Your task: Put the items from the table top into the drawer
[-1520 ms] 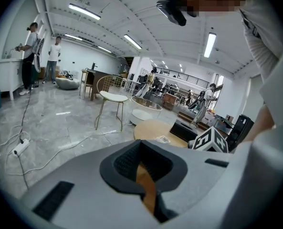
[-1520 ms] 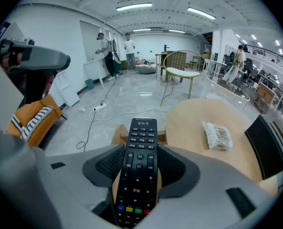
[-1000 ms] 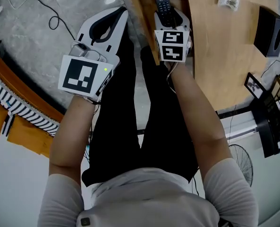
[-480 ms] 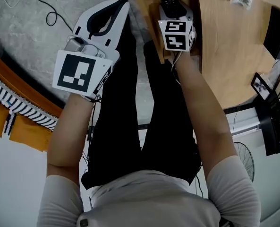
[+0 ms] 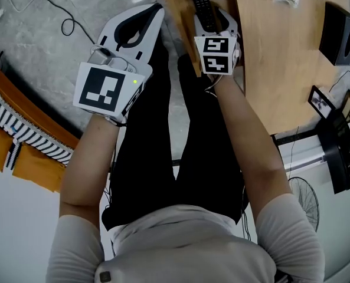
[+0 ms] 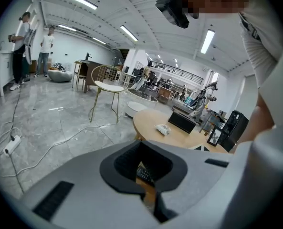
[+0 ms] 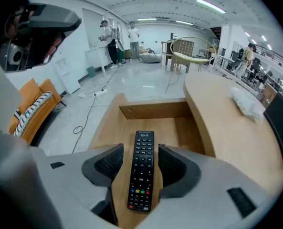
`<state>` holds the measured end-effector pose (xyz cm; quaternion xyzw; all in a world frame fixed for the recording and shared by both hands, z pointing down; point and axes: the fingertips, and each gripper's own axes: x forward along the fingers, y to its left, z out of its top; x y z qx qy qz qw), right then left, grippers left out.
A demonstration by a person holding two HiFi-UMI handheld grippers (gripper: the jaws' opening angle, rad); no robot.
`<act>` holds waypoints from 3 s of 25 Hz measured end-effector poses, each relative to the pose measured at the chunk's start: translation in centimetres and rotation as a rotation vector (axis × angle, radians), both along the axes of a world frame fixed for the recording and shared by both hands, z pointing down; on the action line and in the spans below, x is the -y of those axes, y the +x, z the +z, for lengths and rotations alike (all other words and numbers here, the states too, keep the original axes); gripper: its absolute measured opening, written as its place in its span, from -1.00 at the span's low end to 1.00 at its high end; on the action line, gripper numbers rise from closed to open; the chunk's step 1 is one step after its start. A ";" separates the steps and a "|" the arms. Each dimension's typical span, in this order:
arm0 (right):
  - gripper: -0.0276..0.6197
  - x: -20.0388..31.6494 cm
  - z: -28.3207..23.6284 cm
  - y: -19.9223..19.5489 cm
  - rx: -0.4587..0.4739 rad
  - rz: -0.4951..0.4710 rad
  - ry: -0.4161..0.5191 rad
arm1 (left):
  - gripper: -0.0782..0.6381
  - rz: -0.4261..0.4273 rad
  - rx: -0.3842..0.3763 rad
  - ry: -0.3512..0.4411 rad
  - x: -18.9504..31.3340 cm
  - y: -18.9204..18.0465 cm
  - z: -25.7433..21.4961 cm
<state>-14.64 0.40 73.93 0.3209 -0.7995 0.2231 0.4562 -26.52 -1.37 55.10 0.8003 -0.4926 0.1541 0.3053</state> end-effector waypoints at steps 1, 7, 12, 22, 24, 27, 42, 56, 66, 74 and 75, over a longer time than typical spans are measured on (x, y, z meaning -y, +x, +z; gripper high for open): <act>-0.15 0.0 -1.1 0.0 0.013 0.002 0.006 | -0.76 0.003 0.001 0.007 0.1 0.3 -0.8; -0.15 1.4 -9.4 1.1 0.083 0.017 0.070 | -0.76 0.014 0.002 0.061 0.9 2.6 -7.1; -0.15 3.5 -19.6 3.7 0.140 0.022 0.173 | -0.76 0.032 0.006 0.108 1.4 4.7 -14.4; -0.16 5.5 -42.2 12.9 0.248 0.109 0.374 | -0.76 0.111 -0.010 0.268 2.7 12.1 -32.4; -0.16 5.2 -47.3 14.6 0.288 0.119 0.427 | -0.76 0.155 -0.010 0.307 2.3 14.1 -36.1; -0.19 5.8 -54.4 16.8 0.332 0.120 0.532 | -0.76 0.214 -0.010 0.387 2.9 16.5 -41.3; -0.25 -0.9 -70.4 23.1 0.451 0.147 0.689 | -0.76 0.265 -0.042 0.542 -3.1 21.7 -54.7; -0.25 1.3 -74.1 16.2 0.433 0.169 0.755 | -0.76 0.319 -0.083 0.604 -1.3 16.2 -58.4; -0.25 2.2 -73.3 12.5 0.394 0.170 0.729 | -0.76 0.343 -0.114 0.586 0.7 13.1 -57.9; -0.25 6.8 -70.2 13.6 0.383 0.049 0.653 | -0.76 0.288 -0.089 0.524 4.0 14.4 -54.5; -0.25 7.4 -69.4 13.7 0.375 0.023 0.631 | -0.76 0.277 -0.081 0.513 4.4 14.6 -54.0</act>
